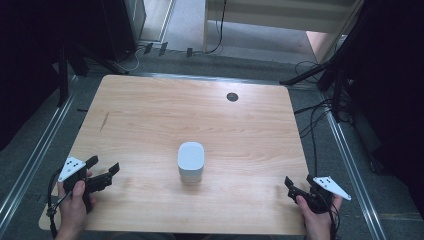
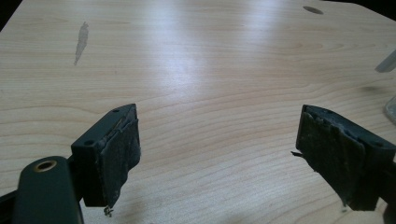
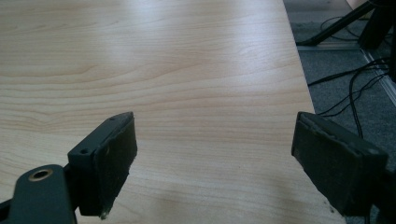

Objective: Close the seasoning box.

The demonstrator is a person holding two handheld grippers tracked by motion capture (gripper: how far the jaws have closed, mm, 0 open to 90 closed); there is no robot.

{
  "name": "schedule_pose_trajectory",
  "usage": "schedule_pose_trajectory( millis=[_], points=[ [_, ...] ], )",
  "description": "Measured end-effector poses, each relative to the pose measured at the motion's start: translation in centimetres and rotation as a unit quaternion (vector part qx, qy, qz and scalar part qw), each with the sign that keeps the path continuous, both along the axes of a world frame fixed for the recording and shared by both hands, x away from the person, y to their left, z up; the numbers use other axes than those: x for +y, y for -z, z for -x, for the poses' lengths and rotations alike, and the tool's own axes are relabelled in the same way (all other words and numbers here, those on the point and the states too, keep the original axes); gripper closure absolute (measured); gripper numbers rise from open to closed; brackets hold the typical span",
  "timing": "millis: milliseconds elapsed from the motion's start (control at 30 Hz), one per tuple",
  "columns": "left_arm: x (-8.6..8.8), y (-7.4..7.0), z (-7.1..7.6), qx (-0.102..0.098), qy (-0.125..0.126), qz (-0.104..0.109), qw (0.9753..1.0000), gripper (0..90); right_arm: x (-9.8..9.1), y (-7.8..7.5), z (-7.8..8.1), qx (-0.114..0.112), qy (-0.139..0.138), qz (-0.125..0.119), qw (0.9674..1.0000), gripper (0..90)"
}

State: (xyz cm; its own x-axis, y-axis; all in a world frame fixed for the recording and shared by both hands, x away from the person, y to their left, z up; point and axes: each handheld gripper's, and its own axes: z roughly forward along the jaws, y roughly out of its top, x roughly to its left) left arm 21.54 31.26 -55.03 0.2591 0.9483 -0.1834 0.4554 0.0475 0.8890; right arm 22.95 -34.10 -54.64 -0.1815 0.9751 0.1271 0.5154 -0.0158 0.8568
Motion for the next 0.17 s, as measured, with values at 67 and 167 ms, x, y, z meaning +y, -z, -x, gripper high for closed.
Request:
schedule_pose_trajectory(
  millis=[67, 167],
  points=[
    [0.0, -0.01, -0.02, 0.002, 0.002, -0.001, 1.0, 13.7, 0.03, -0.01, 0.08, -0.003, 0.004, 0.001, 1.0, 14.9],
    [-0.02, -0.01, -0.04, 0.002, 0.003, -0.004, 1.0, 13.7, 0.03, 0.0, -0.02, 0.001, 0.01, 0.0, 1.0, 14.9]
  ],
)
